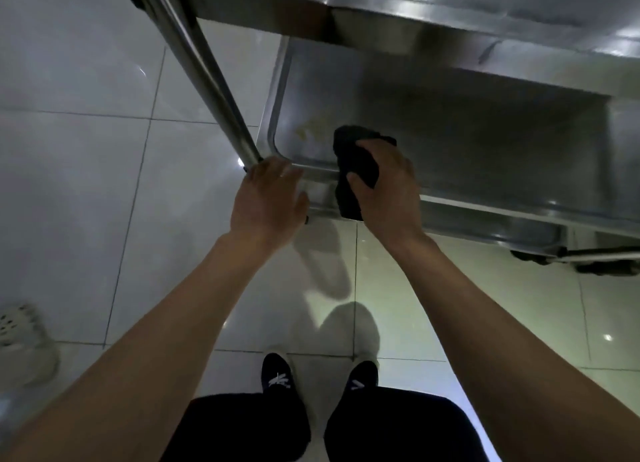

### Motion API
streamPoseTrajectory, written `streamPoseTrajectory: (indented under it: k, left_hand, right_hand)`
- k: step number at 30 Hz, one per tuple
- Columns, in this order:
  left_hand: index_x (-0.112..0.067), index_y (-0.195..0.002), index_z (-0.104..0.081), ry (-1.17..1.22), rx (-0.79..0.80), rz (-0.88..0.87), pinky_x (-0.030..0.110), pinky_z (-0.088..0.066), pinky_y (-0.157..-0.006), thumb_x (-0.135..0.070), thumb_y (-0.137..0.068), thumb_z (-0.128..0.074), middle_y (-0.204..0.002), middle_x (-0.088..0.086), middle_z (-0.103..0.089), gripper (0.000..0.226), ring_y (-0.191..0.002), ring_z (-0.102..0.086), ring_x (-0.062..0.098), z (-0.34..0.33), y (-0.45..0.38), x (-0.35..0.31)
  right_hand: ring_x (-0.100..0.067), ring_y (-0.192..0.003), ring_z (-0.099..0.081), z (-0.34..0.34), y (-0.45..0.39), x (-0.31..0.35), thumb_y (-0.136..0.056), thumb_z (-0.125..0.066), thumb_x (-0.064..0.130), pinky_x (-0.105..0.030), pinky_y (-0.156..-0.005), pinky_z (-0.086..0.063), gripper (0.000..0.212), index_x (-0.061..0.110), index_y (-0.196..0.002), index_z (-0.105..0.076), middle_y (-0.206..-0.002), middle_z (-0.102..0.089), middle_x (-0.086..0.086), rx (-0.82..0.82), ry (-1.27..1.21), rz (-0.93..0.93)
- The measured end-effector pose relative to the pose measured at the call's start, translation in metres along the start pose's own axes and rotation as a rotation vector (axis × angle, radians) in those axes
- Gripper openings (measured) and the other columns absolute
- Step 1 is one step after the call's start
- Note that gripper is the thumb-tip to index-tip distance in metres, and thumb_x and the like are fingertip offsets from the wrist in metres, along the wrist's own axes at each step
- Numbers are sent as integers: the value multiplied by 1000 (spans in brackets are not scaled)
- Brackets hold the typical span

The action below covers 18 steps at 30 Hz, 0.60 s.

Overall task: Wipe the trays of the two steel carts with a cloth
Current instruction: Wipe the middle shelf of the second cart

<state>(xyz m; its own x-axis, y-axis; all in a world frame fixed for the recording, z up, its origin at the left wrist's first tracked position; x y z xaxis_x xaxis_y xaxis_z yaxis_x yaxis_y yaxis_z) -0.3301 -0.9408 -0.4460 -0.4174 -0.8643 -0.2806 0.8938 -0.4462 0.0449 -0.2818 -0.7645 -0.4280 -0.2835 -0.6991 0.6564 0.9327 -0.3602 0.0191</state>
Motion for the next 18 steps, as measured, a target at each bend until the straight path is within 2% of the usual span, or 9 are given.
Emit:
streamPoseTrajectory:
  k: [3, 8, 13, 15, 18]
  left_hand:
    - [-16, -124, -65, -10, -73, 13, 40, -45, -101, -30, -91, -59, -135, 3, -60, 36, -127, -53, 22, -11, -10, 8]
    - [-15, -115, -69, -92, -118, 71, 37, -49, -88, -29, -92, -52, -133, -1, -60, 31, -117, -58, 21, -39, -15, 26]
    - [-18, -101, -76, -5, -254, 38, 42, -50, -76, -17, -85, -54, -116, -4, -68, 27, -103, -63, 21, -45, -11, 38]
    - [-20, -98, -77, 18, -303, -6, 42, -52, -74, -16, -84, -57, -111, -5, -70, 26, -101, -64, 21, -43, -12, 40]
    - [-17, -93, -78, 47, -401, -47, 39, -55, -71, -12, -81, -64, -104, -3, -74, 19, -93, -66, 21, -39, -11, 43]
  right_hand:
    - [-25, -121, -55, -17, -25, 7, -89, -68, 19, -41, -103, -45, 46, 20, -133, -58, -139, -56, -1, -53, -38, 65]
    - [-22, -127, -51, -63, -67, 15, -91, -64, 26, -37, -106, -42, 45, 20, -135, -58, -143, -53, -2, -91, -92, 134]
    - [-23, -140, -35, -111, -81, 3, -103, -36, 37, -46, -111, -29, 44, 27, -146, -43, -155, -39, 2, -99, 271, 140]
    - [-23, -142, -33, -117, -81, 1, -100, -31, 35, -51, -112, -25, 49, 26, -148, -40, -157, -37, 0, -108, 293, 167]
    - [-23, -143, -33, -119, -85, 2, -97, -31, 32, -49, -118, -21, 53, 21, -149, -40, -157, -36, -6, -102, 286, 223]
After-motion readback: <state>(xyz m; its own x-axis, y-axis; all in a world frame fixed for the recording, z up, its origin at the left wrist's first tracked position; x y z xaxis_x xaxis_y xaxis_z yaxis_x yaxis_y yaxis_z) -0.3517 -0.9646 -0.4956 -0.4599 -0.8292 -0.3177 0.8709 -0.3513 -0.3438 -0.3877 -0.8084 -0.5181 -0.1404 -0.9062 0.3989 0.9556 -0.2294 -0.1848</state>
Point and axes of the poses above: each hand's wrist, its own y-axis away from the middle knuckle, its own z-axis out of the back of the hand, x = y × z, the point moved 8 cm from there along -y, towards the middle knuckle
